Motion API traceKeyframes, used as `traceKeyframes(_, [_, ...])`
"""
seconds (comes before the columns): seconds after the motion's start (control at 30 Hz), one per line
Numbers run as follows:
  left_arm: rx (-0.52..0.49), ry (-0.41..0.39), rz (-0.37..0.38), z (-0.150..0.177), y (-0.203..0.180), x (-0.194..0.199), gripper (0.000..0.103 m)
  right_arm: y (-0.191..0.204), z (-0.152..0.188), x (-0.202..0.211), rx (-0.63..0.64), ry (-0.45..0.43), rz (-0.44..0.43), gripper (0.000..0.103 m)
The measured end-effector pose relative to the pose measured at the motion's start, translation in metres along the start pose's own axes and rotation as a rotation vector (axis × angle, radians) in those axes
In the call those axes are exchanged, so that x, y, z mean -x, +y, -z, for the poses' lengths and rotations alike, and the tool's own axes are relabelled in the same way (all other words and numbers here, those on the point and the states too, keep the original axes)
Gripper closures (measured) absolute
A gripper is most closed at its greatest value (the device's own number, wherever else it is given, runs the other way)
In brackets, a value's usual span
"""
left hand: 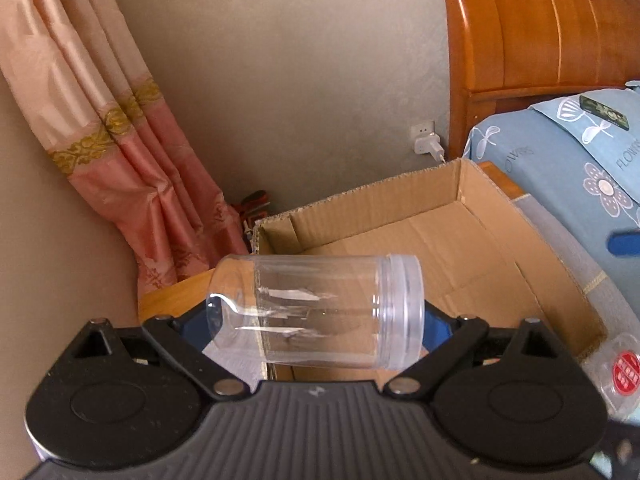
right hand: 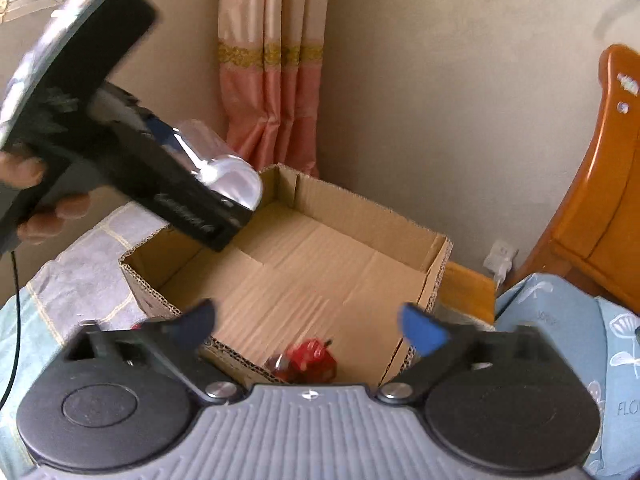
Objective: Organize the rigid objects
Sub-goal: 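Drop the clear jar into the box with the left tool while the right tool drops the train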
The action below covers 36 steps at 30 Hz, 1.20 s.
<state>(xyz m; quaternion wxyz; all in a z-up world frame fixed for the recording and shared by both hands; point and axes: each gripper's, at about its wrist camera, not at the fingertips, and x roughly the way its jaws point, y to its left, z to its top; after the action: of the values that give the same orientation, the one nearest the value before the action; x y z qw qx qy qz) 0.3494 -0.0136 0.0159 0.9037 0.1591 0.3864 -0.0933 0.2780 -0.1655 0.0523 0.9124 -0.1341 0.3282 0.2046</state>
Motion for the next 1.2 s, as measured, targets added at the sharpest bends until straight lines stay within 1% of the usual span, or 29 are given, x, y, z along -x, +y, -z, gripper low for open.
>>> traceKeyframes(0.17, [-0.002, -0.003, 0.003, -0.007, -0.006, -0.007, 0.006, 0.000, 0.007, 0.011, -0.009, 0.005, 0.001, 0.000])
traceKeyframes(0.3, [0.022, -0.018, 0.041, -0.012, -0.008, -0.005, 0.005, 0.000, 0.010, 0.021, -0.013, 0.005, 0.002, 0.000])
traceKeyframes(0.47, [0.009, -0.032, 0.031, -0.012, -0.014, 0.004, 0.004, 0.003, 0.014, 0.031, -0.022, -0.005, -0.007, 0.000])
traceKeyframes(0.57, [0.000, -0.050, 0.041, -0.010, -0.016, 0.012, 0.004, 0.007, 0.014, 0.036, -0.020, -0.015, -0.010, 0.000])
traceKeyframes(0.7, [0.006, -0.052, 0.046, -0.007, -0.018, 0.023, 0.004, 0.010, 0.016, 0.045, -0.021, -0.031, -0.022, 0.000])
traceKeyframes(0.9, [0.007, -0.057, 0.048, 0.012, -0.022, 0.041, 0.004, 0.016, 0.026, 0.055, -0.040, -0.037, -0.024, 0.000])
traceKeyframes(1.07, [0.030, -0.053, 0.055, 0.038, -0.024, 0.056, 0.004, 0.018, 0.040, 0.063, -0.088, -0.031, -0.019, 0.000])
traceKeyframes(1.2, [0.033, -0.069, 0.052, 0.059, -0.024, 0.069, 0.004, 0.019, 0.057, 0.071, -0.142, -0.035, -0.013, 0.000])
